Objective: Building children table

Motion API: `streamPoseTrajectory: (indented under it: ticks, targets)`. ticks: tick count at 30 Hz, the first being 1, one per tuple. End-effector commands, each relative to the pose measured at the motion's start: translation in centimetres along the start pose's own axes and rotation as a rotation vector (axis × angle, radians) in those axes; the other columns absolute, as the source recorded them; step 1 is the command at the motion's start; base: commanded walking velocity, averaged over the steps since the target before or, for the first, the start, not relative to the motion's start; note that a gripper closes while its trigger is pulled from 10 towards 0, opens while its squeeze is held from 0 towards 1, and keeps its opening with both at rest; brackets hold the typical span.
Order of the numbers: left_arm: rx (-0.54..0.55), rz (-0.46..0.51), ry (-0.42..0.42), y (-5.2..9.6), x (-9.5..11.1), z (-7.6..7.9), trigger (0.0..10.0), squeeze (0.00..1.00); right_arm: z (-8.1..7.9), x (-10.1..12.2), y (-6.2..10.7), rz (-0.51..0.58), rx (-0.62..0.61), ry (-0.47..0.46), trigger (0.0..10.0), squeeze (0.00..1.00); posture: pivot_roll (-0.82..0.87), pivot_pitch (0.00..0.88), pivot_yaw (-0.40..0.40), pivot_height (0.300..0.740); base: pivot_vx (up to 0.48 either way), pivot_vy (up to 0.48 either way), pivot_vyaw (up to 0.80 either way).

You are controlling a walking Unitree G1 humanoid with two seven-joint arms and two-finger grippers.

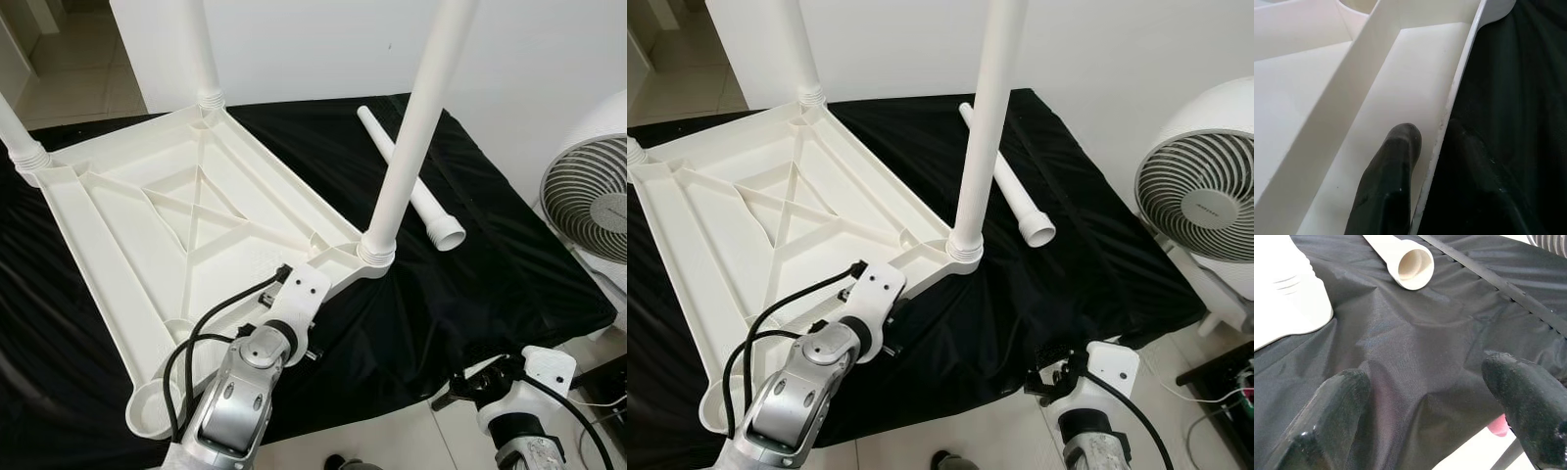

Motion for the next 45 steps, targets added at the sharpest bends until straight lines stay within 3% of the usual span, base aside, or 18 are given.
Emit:
streamPoseTrajectory:
  ticks: [1, 9, 19, 24, 29, 34, 35, 43, 44, 45]
  targets:
    - [0.357, -0.133, 0.038, 1.2, -3.0, -4.4, 0.0, 0.0, 0.1, -0.6, -0.2, -0.033, 0.015, 0.001, 10.0, 0.0, -0.04, 0.151, -0.048, 0.74, 0.0, 0.0, 0.0]
    - [0.365, -0.133, 0.055, 2.1, -3.0, -4.0, 0.0, 0.0, -0.2, -0.6, -1.1, -0.037, 0.061, 0.009, 10.0, 0.0, -0.01, 0.155, -0.083, 0.74, 0.0, 0.0, 0.0]
    - [0.503, -0.138, 0.076, 3.5, -3.1, -6.3, 0.0, 0.0, -0.7, -0.7, -2.9, -0.033, 0.116, 0.013, 10.0, 0.0, 0.05, 0.15, -0.125, 0.74, 0.0, 0.0, 0.0]
    - [0.541, -0.159, 0.09, 4.3, -3.5, -6.7, 0.0, 0.0, -0.9, -0.9, -3.4, -0.039, 0.141, 0.011, 10.0, 0.0, 0.07, 0.155, -0.147, 0.74, 0.0, 0.0, 0.0]
    - [0.499, -0.161, 0.093, 4.0, -3.6, -5.7, 0.0, 0.0, -1.0, -0.8, -4.0, -0.037, 0.167, 0.025, 10.0, 0.0, 0.07, 0.152, -0.153, 0.74, 0.0, 0.0, 0.0]
    - [0.488, -0.151, 0.079, 3.7, -3.3, -5.7, 0.0, 0.0, -1.0, -0.8, -4.2, -0.031, 0.166, 0.026, 10.0, 0.0, 0.07, 0.15, -0.15, 0.74, 0.0, 0.0, 0.0]
    - [0.47, -0.141, 0.062, 3.0, -2.9, -5.8, 10.0, 0.0, -1.2, -0.8, -4.3, -0.028, 0.164, 0.023, 10.0, 0.0, 0.07, 0.148, -0.136, 0.74, 0.0, 0.0, 0.0]
    - [0.389, -0.049, 0.009, 0.7, -0.4, -5.7, 10.0, 0.0, -0.9, -0.8, -4.0, -0.008, 0.115, 0.011, 10.0, 0.0, 0.03, 0.138, -0.088, 0.74, 0.0, 0.0, 0.0]
    - [0.381, -0.034, 0.013, 0.5, -0.1, -5.7, 10.0, 0.78, -0.8, -0.8, -3.9, -0.006, 0.104, 0.011, 10.0, 0.0, 0.02, 0.133, -0.071, 0.74, 0.0, 0.0, 0.0]
    - [0.354, -0.011, 0.022, 0.3, 0.4, -5.5, 10.0, 1.0, -0.6, -0.8, -3.8, -0.003, 0.094, 0.011, 10.0, 0.0, 0.02, 0.133, -0.071, 0.74, 0.0, 0.0, 0.0]
Point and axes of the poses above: a point about 5 cm out from each wrist's last joint towards the gripper, its own y axis pointing back from the gripper into the wrist, its own x axis along the axis of the wrist's last joint, z = x × y, the point moved 3 cm from there along -y, pointing out of the wrist towards the gripper, and after that the axes turned 3 degrees about -y, right-handed, at the moved point
